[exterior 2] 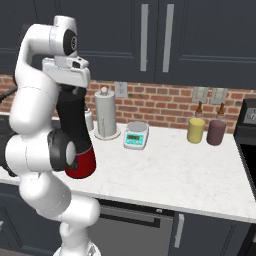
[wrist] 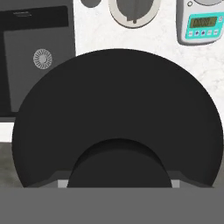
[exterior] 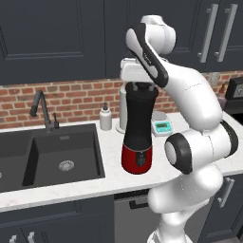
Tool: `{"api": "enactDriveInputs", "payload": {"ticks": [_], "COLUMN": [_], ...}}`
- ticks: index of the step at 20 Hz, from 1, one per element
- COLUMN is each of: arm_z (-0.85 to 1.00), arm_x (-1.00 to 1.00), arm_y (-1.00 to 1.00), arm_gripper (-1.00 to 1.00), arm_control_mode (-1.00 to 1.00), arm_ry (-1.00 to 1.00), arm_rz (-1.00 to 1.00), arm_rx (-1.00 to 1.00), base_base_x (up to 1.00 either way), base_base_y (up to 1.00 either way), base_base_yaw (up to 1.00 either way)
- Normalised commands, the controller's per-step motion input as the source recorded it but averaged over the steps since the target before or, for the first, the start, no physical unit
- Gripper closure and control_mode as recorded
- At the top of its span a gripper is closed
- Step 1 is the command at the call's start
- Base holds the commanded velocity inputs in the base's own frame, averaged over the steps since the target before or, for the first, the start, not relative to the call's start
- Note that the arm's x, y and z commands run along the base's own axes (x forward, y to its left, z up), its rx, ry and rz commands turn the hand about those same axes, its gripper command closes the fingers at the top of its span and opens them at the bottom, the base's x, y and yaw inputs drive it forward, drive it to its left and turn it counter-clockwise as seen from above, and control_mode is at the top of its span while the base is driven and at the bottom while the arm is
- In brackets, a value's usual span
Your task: Close the lid blender by securely placing the lid on top.
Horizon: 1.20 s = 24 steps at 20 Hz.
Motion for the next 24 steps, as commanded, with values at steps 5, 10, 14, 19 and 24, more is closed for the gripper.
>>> {"api": "enactDriveInputs", "payload": {"ticks": [5,10,14,19,24], "arm_z": [-0.02,-0.05,-0.06,-0.06,-0.13], "arm_x": [0.05,-0.02,-0.05,0.00,0.00], "arm_y": [0.00,0.00,0.00,0.00,0.00], "arm_gripper": [1.00,1.00,1.00,1.00,1.00], "arm_control_mode": [-1.00,-1.00,-1.00,-1.00,-1.00], "arm_ry": [0.06,0.00,0.00,0.00,0.00], "arm_rz": [0.00,0.00,0.00,0.00,0.00], "arm_rx": [0.00,0.00,0.00,0.00,0.00], "base_base_x": [0.00,0.00,0.00,0.00,0.00], "base_base_y": [0.00,0.00,0.00,0.00,0.00], "base_base_yaw": [0.00,0.00,0.00,0.00,0.00]}}
